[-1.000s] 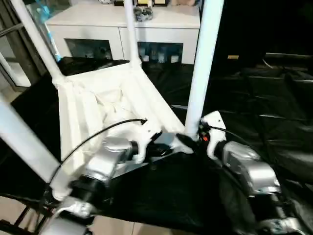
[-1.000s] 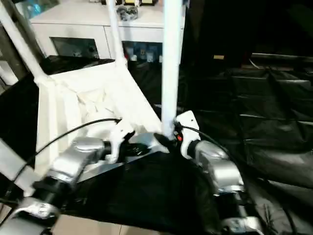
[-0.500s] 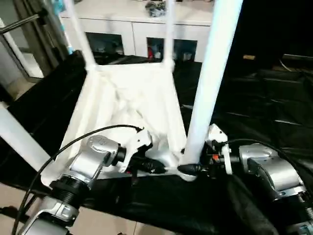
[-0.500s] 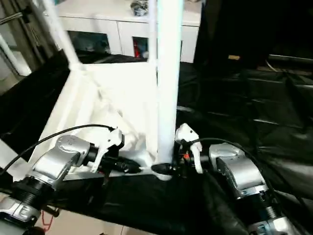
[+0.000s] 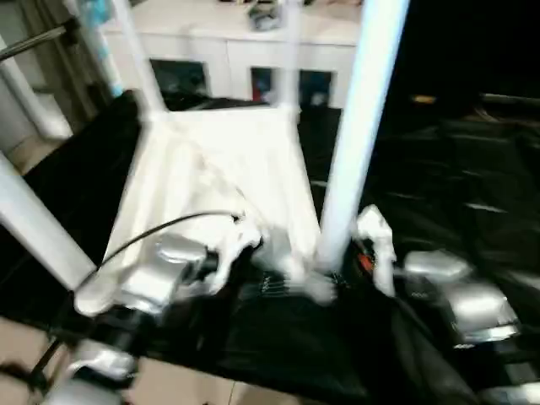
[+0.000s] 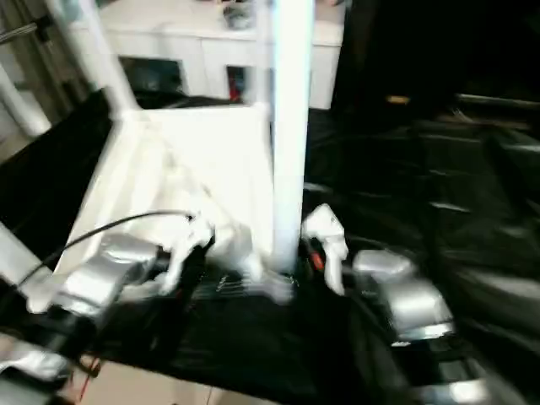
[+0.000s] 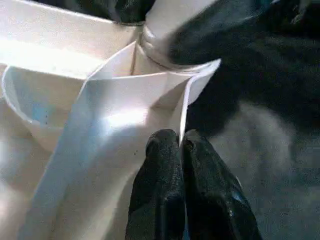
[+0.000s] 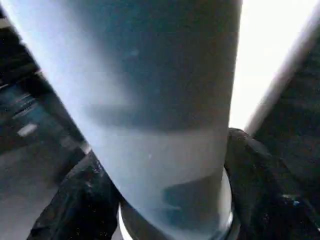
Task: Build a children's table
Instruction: Rotate leg to tighten
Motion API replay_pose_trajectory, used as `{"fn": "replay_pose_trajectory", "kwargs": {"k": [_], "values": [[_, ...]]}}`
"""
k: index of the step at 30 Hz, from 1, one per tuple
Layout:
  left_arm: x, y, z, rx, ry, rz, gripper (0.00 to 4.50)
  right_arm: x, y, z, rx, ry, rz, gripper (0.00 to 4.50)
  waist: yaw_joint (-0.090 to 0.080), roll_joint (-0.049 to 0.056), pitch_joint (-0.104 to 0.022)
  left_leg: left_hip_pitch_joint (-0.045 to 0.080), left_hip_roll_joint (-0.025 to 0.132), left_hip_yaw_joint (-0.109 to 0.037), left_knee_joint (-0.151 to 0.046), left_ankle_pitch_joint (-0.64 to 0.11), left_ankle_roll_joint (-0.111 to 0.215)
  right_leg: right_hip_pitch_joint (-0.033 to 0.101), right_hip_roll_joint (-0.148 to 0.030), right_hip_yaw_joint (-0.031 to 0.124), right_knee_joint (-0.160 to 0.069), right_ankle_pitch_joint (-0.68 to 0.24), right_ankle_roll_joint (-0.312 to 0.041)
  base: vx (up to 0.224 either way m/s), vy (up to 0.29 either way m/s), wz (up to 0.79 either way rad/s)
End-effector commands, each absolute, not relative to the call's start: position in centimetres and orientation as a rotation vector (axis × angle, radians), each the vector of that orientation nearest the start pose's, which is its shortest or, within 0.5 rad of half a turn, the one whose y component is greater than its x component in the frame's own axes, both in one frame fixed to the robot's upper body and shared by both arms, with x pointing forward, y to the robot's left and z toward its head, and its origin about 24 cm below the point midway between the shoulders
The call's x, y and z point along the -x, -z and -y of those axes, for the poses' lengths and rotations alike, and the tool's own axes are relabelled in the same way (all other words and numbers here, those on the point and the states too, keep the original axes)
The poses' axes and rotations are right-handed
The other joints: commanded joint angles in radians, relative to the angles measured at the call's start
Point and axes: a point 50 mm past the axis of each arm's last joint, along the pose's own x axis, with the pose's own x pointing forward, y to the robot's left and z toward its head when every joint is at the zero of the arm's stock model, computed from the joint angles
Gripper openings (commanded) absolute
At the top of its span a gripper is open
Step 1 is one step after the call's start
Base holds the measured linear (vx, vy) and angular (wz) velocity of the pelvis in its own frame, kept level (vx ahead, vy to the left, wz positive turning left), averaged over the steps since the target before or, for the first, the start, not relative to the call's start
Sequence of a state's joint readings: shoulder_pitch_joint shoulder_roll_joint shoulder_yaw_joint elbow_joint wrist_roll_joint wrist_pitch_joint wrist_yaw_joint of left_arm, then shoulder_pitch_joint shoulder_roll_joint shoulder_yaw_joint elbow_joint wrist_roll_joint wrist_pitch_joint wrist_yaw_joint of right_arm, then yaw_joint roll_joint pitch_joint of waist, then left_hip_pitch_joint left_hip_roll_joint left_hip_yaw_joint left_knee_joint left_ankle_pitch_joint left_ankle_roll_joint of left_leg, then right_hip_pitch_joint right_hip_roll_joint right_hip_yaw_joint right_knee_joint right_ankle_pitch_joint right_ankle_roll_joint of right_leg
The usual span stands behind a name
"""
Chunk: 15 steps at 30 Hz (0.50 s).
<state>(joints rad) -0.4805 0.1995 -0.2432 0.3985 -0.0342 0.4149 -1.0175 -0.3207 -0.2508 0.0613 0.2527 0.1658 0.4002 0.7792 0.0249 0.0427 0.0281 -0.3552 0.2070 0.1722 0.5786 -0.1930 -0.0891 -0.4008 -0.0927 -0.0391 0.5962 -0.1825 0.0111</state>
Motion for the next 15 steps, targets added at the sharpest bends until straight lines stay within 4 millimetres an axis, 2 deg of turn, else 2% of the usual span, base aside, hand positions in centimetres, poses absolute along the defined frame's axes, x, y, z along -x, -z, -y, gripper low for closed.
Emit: {"fn": "replay_pose_trajectory", "kwargs": {"k": [1,2,4,6,8,10,11,13,14,15], "values": [[-31.0,-4.9,-7.7,-0.083,1.081,-0.430,0.00,-28.3,-1.9,9.9,-0.083,-0.896,-0.455,2.59,0.003,-0.021,-0.045,-0.009,0.003,0.004,-0.070,-0.207,0.017,0.050,-0.027,0.019,-0.078,-0.273,-0.193,0.000,0.000,0.00],[-30.8,-4.8,-6.7,-0.072,1.083,-0.425,0.00,-28.4,-1.7,9.1,-0.079,-0.854,-0.461,2.59,-0.001,-0.031,-0.043,-0.007,0.002,0.006,-0.069,-0.213,0.024,0.047,-0.028,0.020,-0.082,-0.304,-0.184,0.000,0.000,0.00],[-30.4,-4.7,-6.0,-0.066,1.099,-0.421,0.00,-28.3,-1.5,8.5,-0.060,-0.851,-0.462,2.59,0.000,-0.026,-0.041,-0.006,0.001,0.005,-0.071,-0.223,0.027,0.046,-0.029,0.020,-0.086,-0.349,-0.169,0.000,0.000,0.00],[-30.1,-4.8,-5.4,-0.058,1.123,-0.412,0.00,-28.2,-1.6,7.9,-0.061,-0.885,-0.456,2.59,0.001,-0.016,-0.043,-0.006,0.003,0.004,-0.071,-0.221,0.028,0.044,-0.028,0.022,-0.087,-0.334,-0.163,0.000,0.000,0.00],[-30.1,-4.9,-5.2,-0.052,1.131,-0.403,0.00,-28.3,-2.1,7.8,-0.105,-0.902,-0.443,3.13,0.001,-0.016,-0.045,-0.008,0.004,0.003,-0.072,-0.211,0.034,0.047,-0.026,0.021,-0.082,-0.282,-0.172,0.000,0.000,0.00],[-30.1,-5.0,-5.3,-0.061,1.135,-0.400,0.00,-28.5,-2.3,8.0,-0.119,-0.903,-0.435,3.34,0.000,-0.014,-0.045,-0.007,0.004,0.004,-0.071,-0.214,0.037,0.046,-0.026,0.021,-0.082,-0.263,-0.180,0.000,0.000,0.00],[-30.0,-5.1,-5.5,-0.081,1.160,-0.393,0.00,-28.8,-2.6,8.6,-0.117,-0.908,-0.427,3.47,-0.002,-0.020,-0.044,-0.007,0.004,0.005,-0.072,-0.219,0.039,0.046,-0.025,0.021,-0.083,-0.268,-0.181,0.000,0.000,0.00],[-30.0,-5.2,-5.6,-0.088,1.174,-0.389,0.00,-28.9,-2.7,8.9,-0.109,-0.910,-0.427,3.64,-0.002,-0.016,-0.045,-0.008,0.004,0.004,-0.072,-0.221,0.041,0.047,-0.026,0.021,-0.082,-0.274,-0.182,0.000,0.000,0.00],[-30.0,-5.3,-6.2,-0.122,1.206,-0.385,0.00,-28.8,-3.2,9.5,-0.069,-0.965,-0.415,3.71,-0.002,-0.025,-0.045,-0.008,0.005,0.005,-0.071,-0.220,0.044,0.047,-0.027,0.021,-0.082,-0.279,-0.181,0.000,0.000,0.00],[-29.9,-5.4,-6.6,-0.141,1.228,-0.387,0.00,-28.7,-3.5,9.8,-0.033,-1.006,-0.409,3.71,0.000,-0.023,-0.046,-0.008,0.005,0.004,-0.070,-0.217,0.048,0.049,-0.028,0.021,-0.081,-0.275,-0.180,0.000,0.000,0.00]]}}
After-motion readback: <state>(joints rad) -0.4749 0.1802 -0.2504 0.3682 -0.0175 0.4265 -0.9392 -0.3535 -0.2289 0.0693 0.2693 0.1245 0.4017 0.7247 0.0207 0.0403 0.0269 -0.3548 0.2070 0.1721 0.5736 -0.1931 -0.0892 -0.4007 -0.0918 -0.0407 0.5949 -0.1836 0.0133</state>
